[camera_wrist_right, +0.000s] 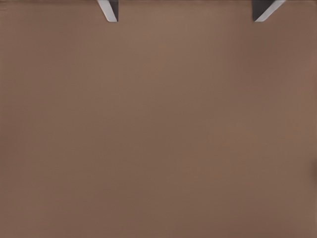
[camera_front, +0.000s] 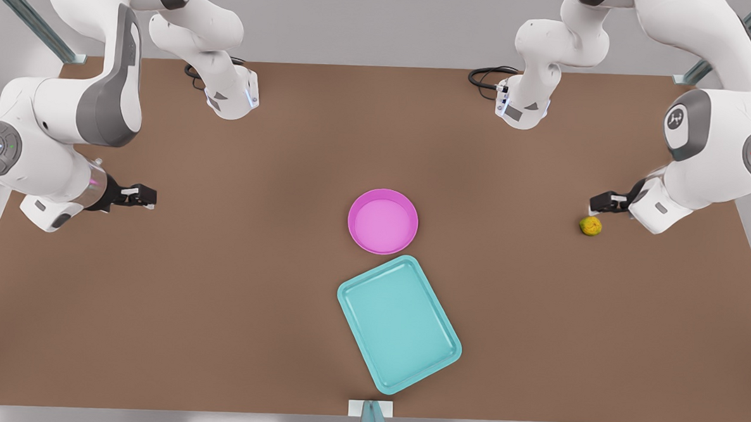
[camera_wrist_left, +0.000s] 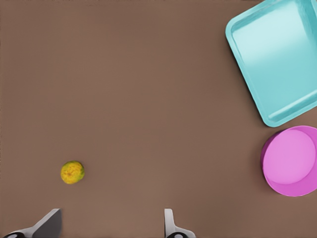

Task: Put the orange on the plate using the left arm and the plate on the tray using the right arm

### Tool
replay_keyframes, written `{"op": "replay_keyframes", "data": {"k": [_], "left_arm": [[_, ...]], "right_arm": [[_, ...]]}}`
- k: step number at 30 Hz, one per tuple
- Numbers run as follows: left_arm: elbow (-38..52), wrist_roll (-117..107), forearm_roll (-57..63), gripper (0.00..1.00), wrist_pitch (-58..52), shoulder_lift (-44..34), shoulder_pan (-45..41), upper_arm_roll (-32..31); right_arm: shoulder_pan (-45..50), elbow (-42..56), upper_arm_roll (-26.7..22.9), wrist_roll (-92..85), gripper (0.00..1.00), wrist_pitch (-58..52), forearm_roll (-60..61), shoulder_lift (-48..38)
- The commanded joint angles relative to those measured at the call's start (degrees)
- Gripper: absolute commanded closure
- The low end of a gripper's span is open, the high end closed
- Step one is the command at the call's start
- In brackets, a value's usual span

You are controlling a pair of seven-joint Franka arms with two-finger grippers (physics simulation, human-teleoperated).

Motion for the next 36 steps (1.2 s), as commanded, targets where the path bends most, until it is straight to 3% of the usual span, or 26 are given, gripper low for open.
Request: {"op": "replay_keyframes", "data": {"k": [1, 3, 4, 6, 8, 12, 36], "left_arm": [[0.02, 1.48, 0.13, 0.0, 0.7, -0.03, -0.16, 0.12], [-1.64, 0.6, 0.22, 0.0, 0.0, 0.59, -0.08, 0.47], [-7.44, 0.94, 0.13, 0.0, 0.6, 1.37, 0.01, 4.07], [-21.57, 8.57, 0.22, 0.0, 18.24, 2.61, 0.1, 7.67], [-29.59, 16.67, 0.22, 0.0, 31.63, 4.89, 3.09, 8.64], [-38.03, 23.89, 1.27, 0.0, 47.45, 7.79, 4.93, 10.14], [-39.27, 23.97, 0.39, 0.0, 47.73, 18.43, 6.52, 9.26]], "right_arm": [[0.0, 0.03, -0.02, -3.19, 0.0, -0.34, 0.03, -0.04], [0.0, 0.03, -0.02, -3.19, 0.0, -0.34, 0.03, -0.04], [0.0, 0.03, -0.02, -3.19, 0.0, -0.34, 0.03, 0.05], [0.0, 0.03, -0.02, -3.19, 0.0, -0.34, 0.03, 0.05], [0.0, 0.03, -0.02, -3.19, 0.0, -0.34, 0.03, 0.05], [-0.09, 0.03, -0.02, -3.28, 0.0, -0.34, 0.03, 0.31], [-0.35, -0.06, -0.02, -2.84, 0.0, -0.78, 0.12, 1.46]]}}
